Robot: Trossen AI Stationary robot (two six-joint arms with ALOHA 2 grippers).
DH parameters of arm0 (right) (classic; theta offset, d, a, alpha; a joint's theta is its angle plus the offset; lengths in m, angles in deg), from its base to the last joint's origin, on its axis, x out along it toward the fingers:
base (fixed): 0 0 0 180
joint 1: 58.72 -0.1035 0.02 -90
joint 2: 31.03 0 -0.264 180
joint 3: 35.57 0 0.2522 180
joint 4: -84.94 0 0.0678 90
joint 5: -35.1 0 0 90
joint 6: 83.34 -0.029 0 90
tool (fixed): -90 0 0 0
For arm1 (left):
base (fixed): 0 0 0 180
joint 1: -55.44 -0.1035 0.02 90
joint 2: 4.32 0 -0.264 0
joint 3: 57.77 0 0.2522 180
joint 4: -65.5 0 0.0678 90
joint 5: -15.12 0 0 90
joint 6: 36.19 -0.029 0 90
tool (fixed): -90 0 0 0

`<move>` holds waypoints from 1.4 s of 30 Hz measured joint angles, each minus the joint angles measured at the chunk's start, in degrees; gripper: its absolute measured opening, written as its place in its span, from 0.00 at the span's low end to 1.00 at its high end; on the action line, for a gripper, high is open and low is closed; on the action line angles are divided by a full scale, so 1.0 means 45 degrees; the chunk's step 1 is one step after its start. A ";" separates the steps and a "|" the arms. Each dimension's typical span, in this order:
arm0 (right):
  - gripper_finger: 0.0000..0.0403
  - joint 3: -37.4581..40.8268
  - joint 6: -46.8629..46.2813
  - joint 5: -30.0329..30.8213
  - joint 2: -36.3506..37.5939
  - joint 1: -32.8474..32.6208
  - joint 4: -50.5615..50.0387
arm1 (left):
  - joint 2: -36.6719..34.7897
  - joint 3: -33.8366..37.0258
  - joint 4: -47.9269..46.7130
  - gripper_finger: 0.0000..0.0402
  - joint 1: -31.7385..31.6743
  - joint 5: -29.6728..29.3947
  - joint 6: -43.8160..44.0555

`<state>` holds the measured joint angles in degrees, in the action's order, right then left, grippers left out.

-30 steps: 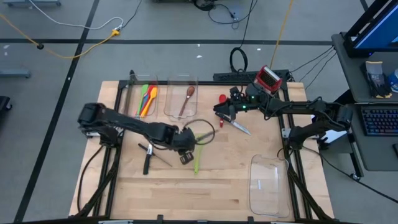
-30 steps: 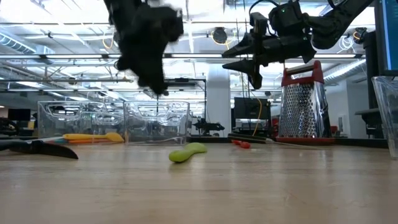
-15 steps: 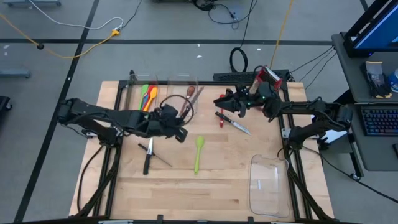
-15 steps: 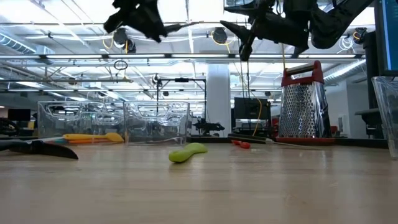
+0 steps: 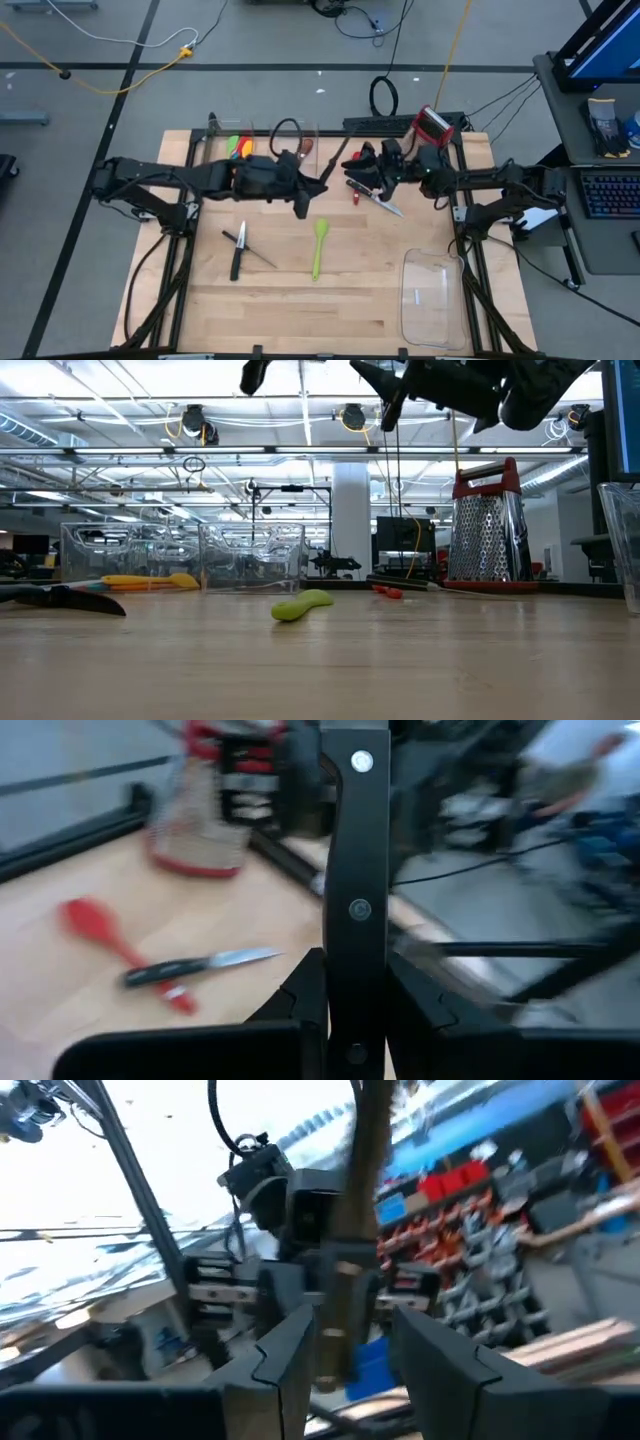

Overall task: Pick & Place Kitchen Items
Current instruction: Put the knife into the bottom transparent bin

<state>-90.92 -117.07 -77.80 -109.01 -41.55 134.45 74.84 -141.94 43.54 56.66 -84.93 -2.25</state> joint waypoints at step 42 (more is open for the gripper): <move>0.76 -0.0044 -0.0355 0.1043 0.0442 -0.0771 0.1156 | 0.1588 0.0005 0.4215 0.13 -0.1590 0.4564 0.1479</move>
<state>-91.11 -118.67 -73.11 -107.02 -45.02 139.65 81.98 -141.92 62.51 49.51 -64.39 4.41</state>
